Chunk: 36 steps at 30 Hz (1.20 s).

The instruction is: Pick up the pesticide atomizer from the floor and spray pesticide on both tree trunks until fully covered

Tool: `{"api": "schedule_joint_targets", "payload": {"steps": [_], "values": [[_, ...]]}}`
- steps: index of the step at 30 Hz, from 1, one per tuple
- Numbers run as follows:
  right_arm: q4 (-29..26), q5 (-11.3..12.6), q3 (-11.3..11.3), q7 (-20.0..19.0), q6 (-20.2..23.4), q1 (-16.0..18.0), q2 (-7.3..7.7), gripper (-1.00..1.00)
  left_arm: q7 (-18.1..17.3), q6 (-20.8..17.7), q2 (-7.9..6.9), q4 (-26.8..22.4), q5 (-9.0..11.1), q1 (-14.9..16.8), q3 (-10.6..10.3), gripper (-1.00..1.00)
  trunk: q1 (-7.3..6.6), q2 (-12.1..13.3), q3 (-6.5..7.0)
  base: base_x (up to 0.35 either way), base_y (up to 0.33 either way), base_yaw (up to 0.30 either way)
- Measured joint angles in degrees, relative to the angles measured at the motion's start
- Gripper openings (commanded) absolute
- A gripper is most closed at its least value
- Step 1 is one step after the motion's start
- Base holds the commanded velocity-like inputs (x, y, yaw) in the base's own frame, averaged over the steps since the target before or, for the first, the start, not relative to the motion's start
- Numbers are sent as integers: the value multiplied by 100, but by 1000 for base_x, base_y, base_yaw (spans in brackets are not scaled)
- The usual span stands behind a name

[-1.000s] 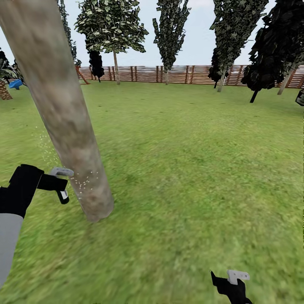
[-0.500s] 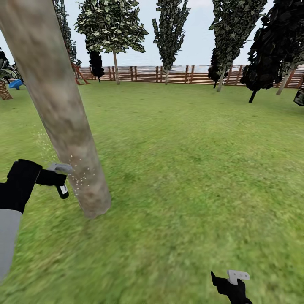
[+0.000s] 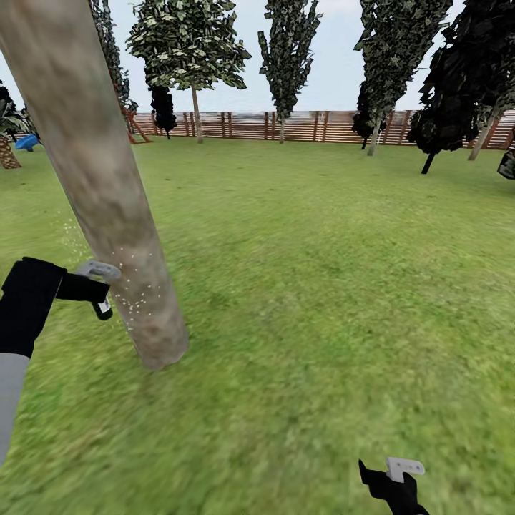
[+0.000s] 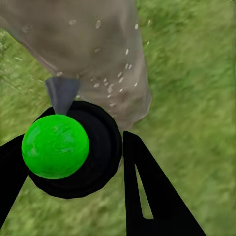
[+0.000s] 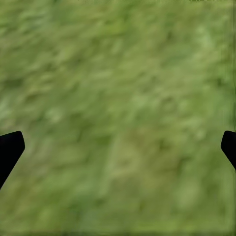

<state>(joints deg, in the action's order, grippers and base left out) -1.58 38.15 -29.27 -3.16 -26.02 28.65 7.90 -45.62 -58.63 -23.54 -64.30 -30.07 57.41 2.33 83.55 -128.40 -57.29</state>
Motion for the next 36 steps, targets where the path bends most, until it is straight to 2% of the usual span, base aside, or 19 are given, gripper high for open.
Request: {"api": "schedule_joint_targets", "payload": {"steps": [2, 5, 7, 10, 12, 16, 19, 22, 24, 27, 31, 32, 34, 36], "values": [[0, 0, 0, 0, 0, 0, 1, 100, 0, 4, -34, -96, -8, -1, 19, -100, 0, 0, 0, -300, 0, 0], [-1, 0, 0, -3, 0, 0, 1, 100, 0, 5, -55, -164, -28, -1, 205, -100, 0, 0, 0, -174, 0, 0], [-2, 0, 0, -2, 0, 0, 2, 100, 0, 2, -51, -172, -22, -10, 253, -100, 0, 0, 0, -29, 0, 0], [-6, 0, 0, -3, 0, 0, 1, 100, 3, 0, 9, -184, -23, -1, 224, -100, 0, 0, 0, -5, 0, 0], [-2, 0, 1, -1, 0, 0, 1, 100, 7, -9, 172, -188, 0, 53, 224, -100, 0, 0, 0, 0, 0, 0], [-2, 0, 0, -2, 0, 0, 1, 100, 22, 14, 221, -100, -43, 75, 224, -100, 0, 0, 0, 0, 0, 0], [-2, 0, 0, -1, 0, 0, 1, 100, 35, 36, 139, 159, -341, 80, 270, -100, 0, 0, 0, 0, 0, 0], [0, 0, 0, 0, 0, 0, 1, 100, 36, 47, -110, 224, -507, 73, 285, -100, 0, 0, 0, 0, 0, 0], [-2, 0, 0, 0, 0, 0, 1, 100, 42, 49, -234, 232, -515, 31, 290, -100, 0, 0, 0, 0, 0, 0], [-2, 0, 0, 0, 0, 0, 1, 100, 27, 32, -335, 173, -466, -14, 272, -100, 0, 0, 0, 0, 0, 0], [0, 0, 0, -3, 0, 0, 1, 100, 11, 27, -286, 131, -422, -28, 254, -100, 0, 0, 0, 132, 89, 0], [-2, 0, 0, -2, 1, 0, 1, 100, 9, 10, -226, 123, -379, -29, 251, -100, 0, 0, 0, 261, 194, 0], [0, 0, 1, -1, 0, 0, 1, 100, 17, 9, 5, 120, -394, -29, 265, -100, 0, 0, 0, 269, 206, 0], [0, 0, 0, 0, 1, 0, 1, 100, 29, 34, 115, 124, -459, -29, 276, -100, 0, 0, 0, 272, 213, 0]]}}
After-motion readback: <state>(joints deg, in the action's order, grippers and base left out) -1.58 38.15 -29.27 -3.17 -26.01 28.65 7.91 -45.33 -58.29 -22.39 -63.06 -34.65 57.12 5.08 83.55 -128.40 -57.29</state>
